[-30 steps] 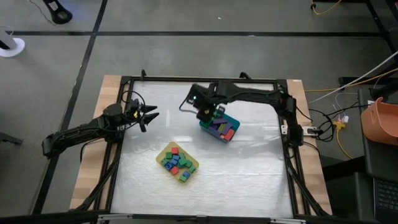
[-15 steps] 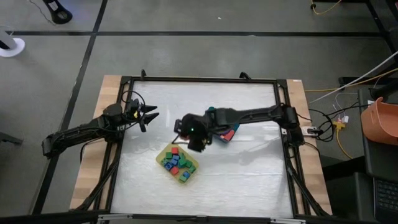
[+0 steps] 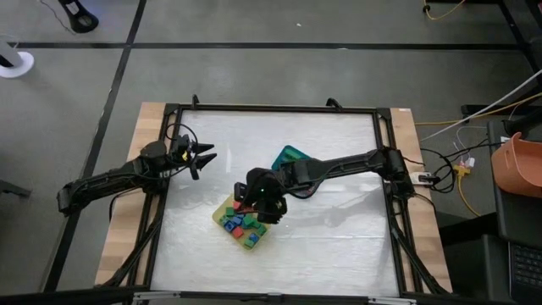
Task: Sort blocks by size
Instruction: Put the small orange game piece into the yellow bin, then return to Home Position
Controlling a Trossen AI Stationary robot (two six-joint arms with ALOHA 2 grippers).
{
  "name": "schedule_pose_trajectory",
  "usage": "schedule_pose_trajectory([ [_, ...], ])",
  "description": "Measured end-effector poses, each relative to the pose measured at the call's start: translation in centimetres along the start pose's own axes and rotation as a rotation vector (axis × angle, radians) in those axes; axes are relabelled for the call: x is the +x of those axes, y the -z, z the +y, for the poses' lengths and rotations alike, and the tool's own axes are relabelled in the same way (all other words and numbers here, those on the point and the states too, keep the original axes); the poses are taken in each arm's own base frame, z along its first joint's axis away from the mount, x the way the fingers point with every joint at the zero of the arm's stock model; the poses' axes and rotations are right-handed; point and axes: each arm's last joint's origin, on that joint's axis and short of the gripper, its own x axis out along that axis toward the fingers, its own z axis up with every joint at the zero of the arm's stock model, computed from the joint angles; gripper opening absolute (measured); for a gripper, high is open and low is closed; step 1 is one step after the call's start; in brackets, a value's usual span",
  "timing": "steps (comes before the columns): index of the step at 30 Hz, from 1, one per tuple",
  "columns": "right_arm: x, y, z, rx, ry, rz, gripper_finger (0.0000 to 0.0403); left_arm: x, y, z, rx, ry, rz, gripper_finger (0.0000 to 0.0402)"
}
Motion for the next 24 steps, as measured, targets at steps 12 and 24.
schedule_pose_trajectory([
  [12, 0.5, 0.1, 0.2, 0.02, -0.014, -0.014, 0.0269, 0.0, 0.0, 0.0, 0.0, 0.001, -0.001, 0.02],
  [24, -3.4, 0.3, 0.6, 0.074, -0.041, 0.276, 0.0295, 0.0, 0.0, 0.0, 0.0, 0.0, 0.001, 0.02],
])
